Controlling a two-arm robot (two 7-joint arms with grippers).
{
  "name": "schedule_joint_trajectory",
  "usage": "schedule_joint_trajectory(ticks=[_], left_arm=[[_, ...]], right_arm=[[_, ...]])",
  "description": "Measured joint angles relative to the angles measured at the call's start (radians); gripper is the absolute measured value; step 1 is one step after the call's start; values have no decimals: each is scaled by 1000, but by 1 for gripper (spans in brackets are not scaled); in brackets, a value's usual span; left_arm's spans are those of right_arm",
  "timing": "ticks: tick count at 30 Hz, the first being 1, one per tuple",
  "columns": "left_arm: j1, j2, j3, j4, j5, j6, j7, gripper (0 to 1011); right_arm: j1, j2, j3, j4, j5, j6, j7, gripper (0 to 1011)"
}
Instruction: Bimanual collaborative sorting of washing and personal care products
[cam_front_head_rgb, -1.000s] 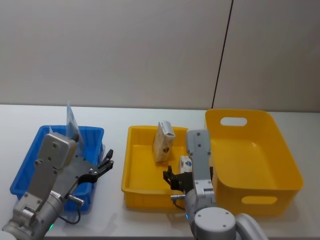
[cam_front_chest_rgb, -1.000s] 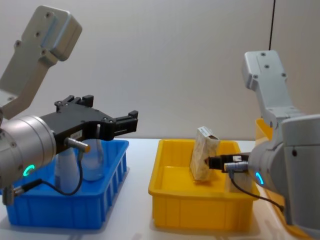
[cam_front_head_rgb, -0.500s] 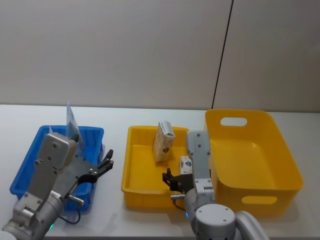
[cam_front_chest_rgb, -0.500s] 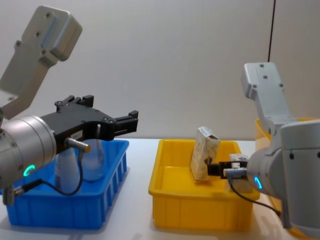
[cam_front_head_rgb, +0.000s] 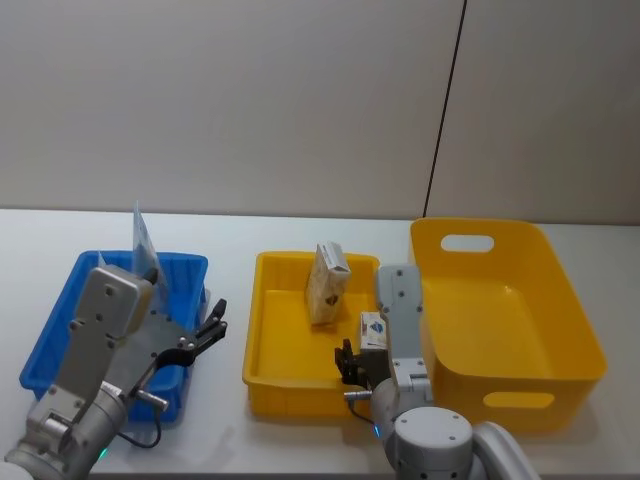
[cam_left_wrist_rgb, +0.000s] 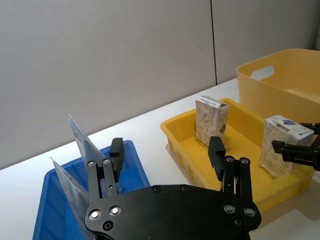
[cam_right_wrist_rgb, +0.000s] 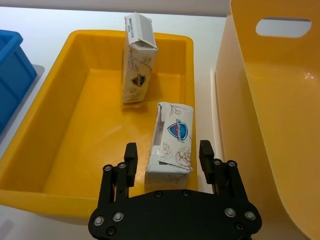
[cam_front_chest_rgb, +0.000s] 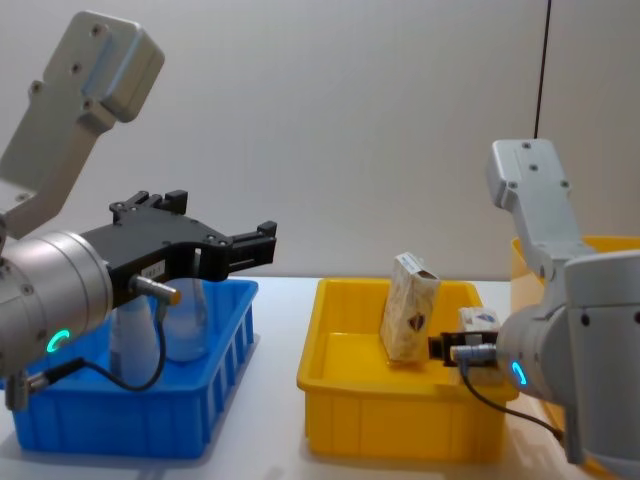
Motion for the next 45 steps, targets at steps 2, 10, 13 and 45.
schedule_joint_trajectory(ticks=[2,10,13,45], left_arm=[[0,0,0,0,0,0,0,1001],[0,0,0,0,0,0,0,1002],[0,0,0,0,0,0,0,1001],[0,0,0,0,0,0,0,1002]], right_arm=[[1,0,1,2,0,-1,2,723],[3,0,5,8,-5,-7,12,473],[3,0,7,9,-7,-12,17,367],[-28,62,-11,-55,-52,-281,98,328]])
